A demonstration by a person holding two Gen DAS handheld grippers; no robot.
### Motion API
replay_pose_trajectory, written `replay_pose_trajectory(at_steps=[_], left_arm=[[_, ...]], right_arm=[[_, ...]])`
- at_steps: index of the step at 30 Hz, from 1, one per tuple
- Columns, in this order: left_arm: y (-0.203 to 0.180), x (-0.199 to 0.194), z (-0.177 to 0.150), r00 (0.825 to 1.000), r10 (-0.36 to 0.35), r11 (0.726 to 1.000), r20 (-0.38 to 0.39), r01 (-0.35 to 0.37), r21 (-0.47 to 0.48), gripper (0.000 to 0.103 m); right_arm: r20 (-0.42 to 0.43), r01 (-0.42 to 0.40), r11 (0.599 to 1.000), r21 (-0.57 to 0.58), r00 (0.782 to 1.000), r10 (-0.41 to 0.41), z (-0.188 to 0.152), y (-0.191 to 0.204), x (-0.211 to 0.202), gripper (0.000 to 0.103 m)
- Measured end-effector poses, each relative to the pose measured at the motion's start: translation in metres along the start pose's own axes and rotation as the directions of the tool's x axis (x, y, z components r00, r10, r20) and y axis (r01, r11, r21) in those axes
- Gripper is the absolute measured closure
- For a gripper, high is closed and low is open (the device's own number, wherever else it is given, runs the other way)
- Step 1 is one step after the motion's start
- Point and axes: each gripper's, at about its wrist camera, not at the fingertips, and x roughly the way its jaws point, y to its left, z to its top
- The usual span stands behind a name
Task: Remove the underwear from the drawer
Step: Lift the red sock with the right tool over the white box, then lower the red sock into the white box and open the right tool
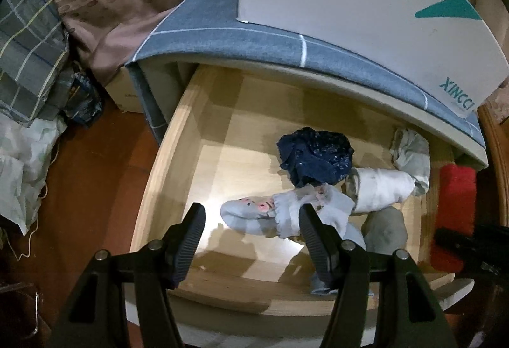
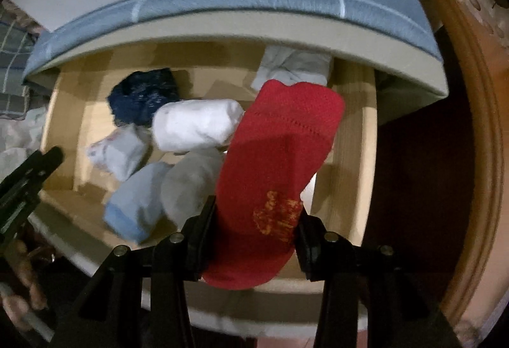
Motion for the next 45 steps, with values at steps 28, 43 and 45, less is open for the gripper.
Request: replay_pose_trajectory(at_steps=[28, 43, 45], left_arm=[[0.001, 0.006, -0.001, 0.999, 0.032, 0.999, -0.016, -0.032, 0.018, 0.040], [0.003, 0.006, 0.000, 1.000, 0.018, 1.000, -0.013, -0.018, 0.004, 0.040], [0.004, 0.006, 0.000, 1.000, 0.020, 1.000, -0.017, -0.020, 0.005, 0.040]], right_arm=[[0.379, 0.018, 1.000, -0.005, 0.925, -0.015, 0.090, 0.005, -0.188, 0.063], [0.333, 0.078, 0.997, 0.001, 0.940, -0.074, 0.164, 0.019, -0.142, 0.062], [0.328, 0.092, 0.996, -0.003, 0.941, -0.086, 0.168, 0.022, -0.135, 0.062]])
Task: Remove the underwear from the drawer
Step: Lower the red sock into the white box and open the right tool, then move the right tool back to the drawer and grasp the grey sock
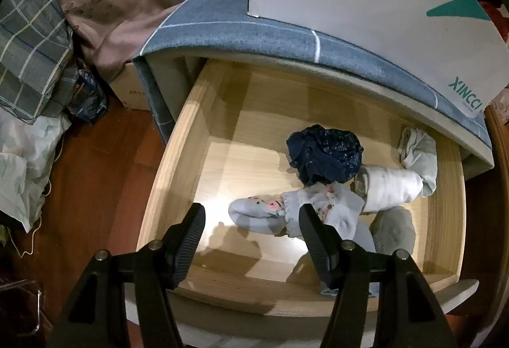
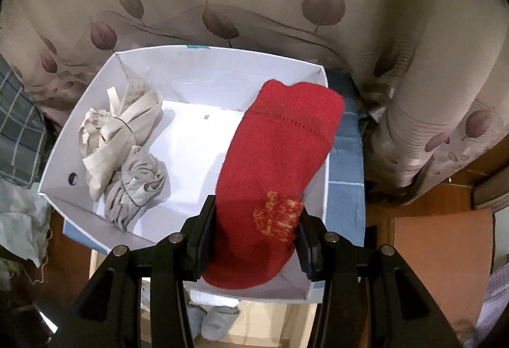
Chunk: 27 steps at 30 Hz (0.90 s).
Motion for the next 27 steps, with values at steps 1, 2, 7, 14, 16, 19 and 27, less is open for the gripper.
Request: replay_pose_trajectory(at_steps=[1, 2, 7, 14, 16, 19, 27], left_arm=[[0.001, 0.000, 0.000, 1.000, -0.001, 1.000, -0.001, 0.001, -0.001, 0.040], [0.001, 0.000, 0.000, 1.000, -0.004, 1.000, -0.003, 0.004, -0.003, 0.040], [0.000, 0.001, 0.001, 1.000, -0.004, 1.000, -0.005, 0.004, -0.003, 0.040], [0.001, 0.000, 0.000, 1.000, -0.003, 1.000, -0.005, 0.003, -0.004, 0.040], [0.001, 0.001, 0.000, 1.000, -0.002, 1.000, -0.009, 0.002, -0.002, 0.040], [0.000, 0.001, 0.000, 1.000, -0.003, 1.000, -0.010, 0.003, 0.000, 0.040], [0.000, 0.003, 0.000, 1.000, 0.001, 1.000, -0.022, -0.001, 0.006, 0.040]], right_arm=[[-0.003, 0.004, 1.000, -0.007, 1.000, -0.004, 0.000, 0.002, 0.003, 0.062], [-0.007, 0.005, 1.000, -0.011, 1.000, -0.005, 0.000, 0.003, 0.005, 0.062], [-0.031, -0.002, 1.000, -0.005, 1.000, 0.001, 0.000, 0.005, 0.018, 0.057], [-0.062, 0.000, 1.000, 0.009, 0.998, 0.000, -0.007, 0.004, 0.029, 0.054], [-0.069, -0.021, 1.000, 0.006, 0.997, 0.021, -0.008, 0.004, 0.028, 0.049], [-0.047, -0.025, 1.000, -0.001, 0.999, 0.025, -0.011, 0.004, 0.017, 0.049], [-0.025, -0.105, 0.992, -0.067, 0.994, 0.104, -0.051, 0.002, -0.037, 0.050]])
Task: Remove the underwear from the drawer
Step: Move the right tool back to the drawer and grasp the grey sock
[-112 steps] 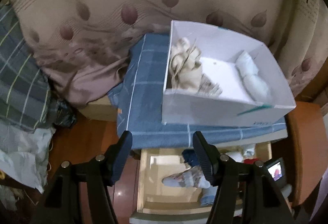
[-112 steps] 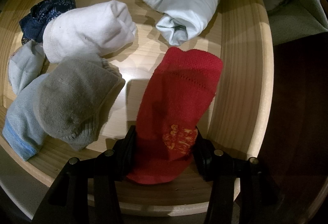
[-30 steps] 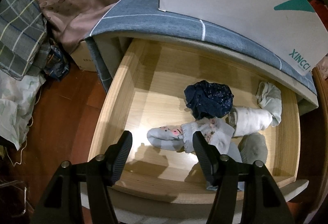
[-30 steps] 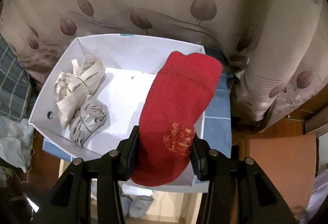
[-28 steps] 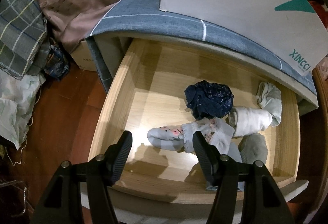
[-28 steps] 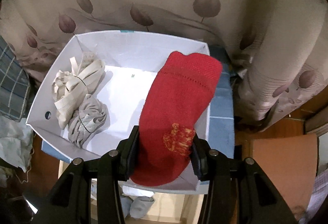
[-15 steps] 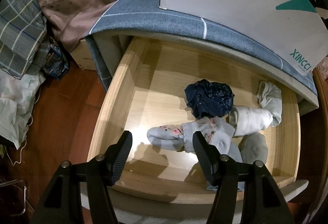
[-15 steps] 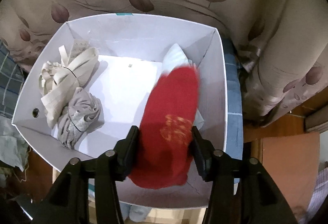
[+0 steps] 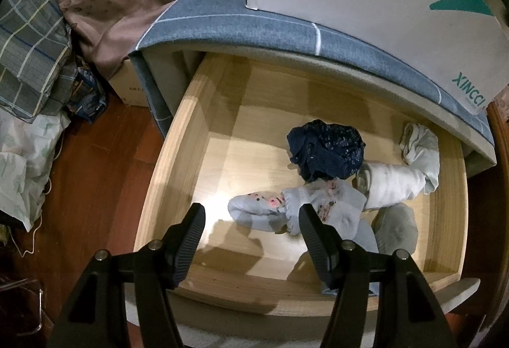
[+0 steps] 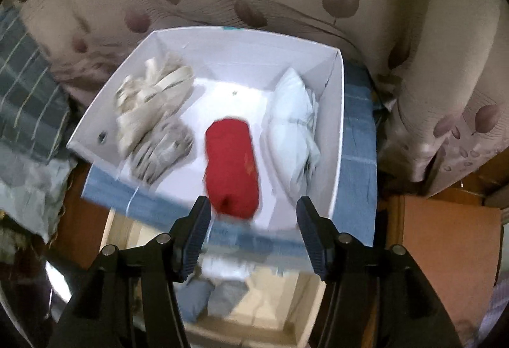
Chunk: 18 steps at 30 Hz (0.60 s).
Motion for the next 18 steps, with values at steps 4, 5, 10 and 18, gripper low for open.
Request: replay_pose_trajectory(at_steps=[4, 5, 10, 18], left_arm=[[-0.001, 0.001, 0.000, 1.000, 0.005, 1.000, -0.005, -0.005, 0.001, 0.040], [-0.001, 0.001, 0.000, 1.000, 0.006, 1.000, -0.004, -0.006, 0.001, 0.040], [0.000, 0.001, 0.000, 1.000, 0.000, 1.000, -0.005, 0.000, 0.001, 0.040], [0.001, 0.001, -0.001, 1.000, -0.001, 1.000, -0.008, 0.001, -0.001, 0.040]], right_arm=[[-0.061, -0.026, 1.000, 0.000, 0.998, 0.026, -0.040, -0.003, -0.007, 0.050], [-0.082, -0.032, 0.999, 0.000, 0.996, 0.032, -0.050, -0.004, -0.003, 0.051], [-0.198, -0.059, 0.997, 0.041, 0.978, 0.066, -0.099, -0.005, 0.028, 0.055], [-0.336, -0.057, 0.996, 0.070, 0.939, 0.078, -0.147, 0.013, 0.094, 0.059]])
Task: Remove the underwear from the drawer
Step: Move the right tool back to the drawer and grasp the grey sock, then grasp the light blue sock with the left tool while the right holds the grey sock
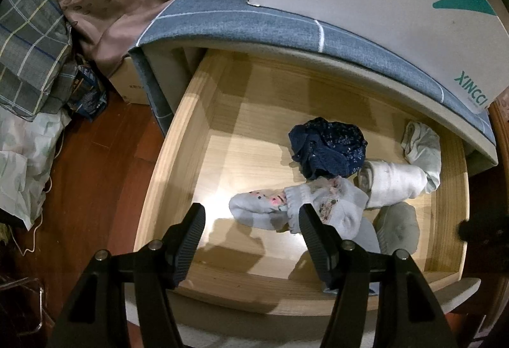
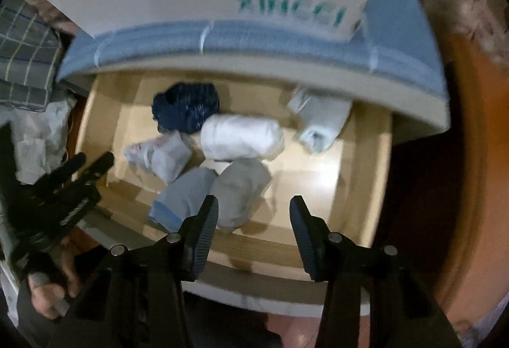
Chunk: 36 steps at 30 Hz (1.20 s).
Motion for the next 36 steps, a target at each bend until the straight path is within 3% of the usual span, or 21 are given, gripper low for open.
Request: replay_pose_trajectory(at_steps=[6, 14, 17, 22, 30, 36], left_arm=[[0.001, 0.000, 0.001, 1.000, -0.008, 1.000, -0.003, 0.008, -0.002, 0.040], [0.000, 0.001, 0.002, 1.000, -0.014, 1.000, -0.008, 0.014, -0.004, 0.040], [-0.001, 0.002, 0.003, 1.000, -0.012, 1.000, -0.013, 0.012, 0.002, 0.040], [-0.004, 0.004, 0.002, 1.000, -0.012, 1.000, -0.021, 0.013, 0.017, 0.040], [-0.010, 0.008, 0.000, 0.999, -0.027, 0.999, -0.034, 0.028, 0.043, 0.040], [-0.015, 0.009, -0.003, 0.998, -0.048, 0.996, -0.040, 0.050, 0.067, 0.040]], right_arm=[[-0.061, -0.024, 0.998, 0.061, 0.998, 0.028, -0.002, 0.006, 0.042, 0.059], [-0.104, 0.045, 0.996, 0.074, 0.994, -0.037, 0.003, 0.015, 0.081, 0.059], [-0.118, 0.074, 0.995, 0.060, 0.991, -0.067, 0.000, 0.013, 0.093, 0.065], [-0.109, 0.091, 0.994, 0.053, 0.990, -0.084, -0.006, -0.002, 0.093, 0.071], [-0.112, 0.178, 0.982, 0.065, 0.979, -0.170, -0.020, -0.045, 0.090, 0.072], [-0.126, 0.197, 0.977, 0.083, 0.974, -0.186, -0.035, -0.075, 0.086, 0.072]])
